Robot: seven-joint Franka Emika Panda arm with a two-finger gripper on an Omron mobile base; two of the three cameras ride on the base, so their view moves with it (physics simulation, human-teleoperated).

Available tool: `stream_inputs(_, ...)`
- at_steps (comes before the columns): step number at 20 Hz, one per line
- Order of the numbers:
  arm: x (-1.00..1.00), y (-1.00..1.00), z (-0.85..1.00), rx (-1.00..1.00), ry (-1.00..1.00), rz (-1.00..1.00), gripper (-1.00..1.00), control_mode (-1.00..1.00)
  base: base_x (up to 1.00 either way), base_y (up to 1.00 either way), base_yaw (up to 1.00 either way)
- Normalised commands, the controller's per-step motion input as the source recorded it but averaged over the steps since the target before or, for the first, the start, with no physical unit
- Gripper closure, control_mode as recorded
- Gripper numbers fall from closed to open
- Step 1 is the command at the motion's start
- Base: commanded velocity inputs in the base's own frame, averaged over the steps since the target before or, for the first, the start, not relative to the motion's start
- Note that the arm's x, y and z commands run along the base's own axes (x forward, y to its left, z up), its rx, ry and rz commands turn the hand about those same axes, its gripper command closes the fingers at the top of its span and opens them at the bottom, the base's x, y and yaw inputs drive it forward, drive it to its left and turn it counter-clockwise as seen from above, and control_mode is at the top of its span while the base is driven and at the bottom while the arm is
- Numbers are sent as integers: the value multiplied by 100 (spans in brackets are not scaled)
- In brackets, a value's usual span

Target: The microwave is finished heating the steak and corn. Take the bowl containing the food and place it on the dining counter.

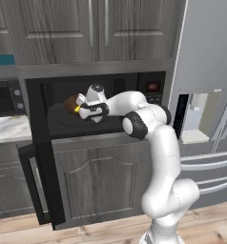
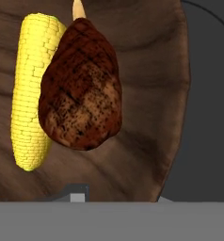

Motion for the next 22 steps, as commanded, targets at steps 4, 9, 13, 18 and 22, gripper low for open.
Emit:
stream_inputs(4, 0, 0, 0, 0, 0, 0, 100, -100, 0, 0, 0)
stream_inputs(9, -34, -5, 0, 0, -2, 0, 100, -100, 0, 0, 0)
stream_inputs(13, -94, -15, 0, 1, -15, 0, 100, -100, 0, 0, 0)
stream_inputs(18, -100, -15, 0, 1, -24, 0, 100, -100, 0, 0, 0)
stream_inputs(22, -100, -14, 27, 4, -23, 0, 100, -100, 0, 0, 0)
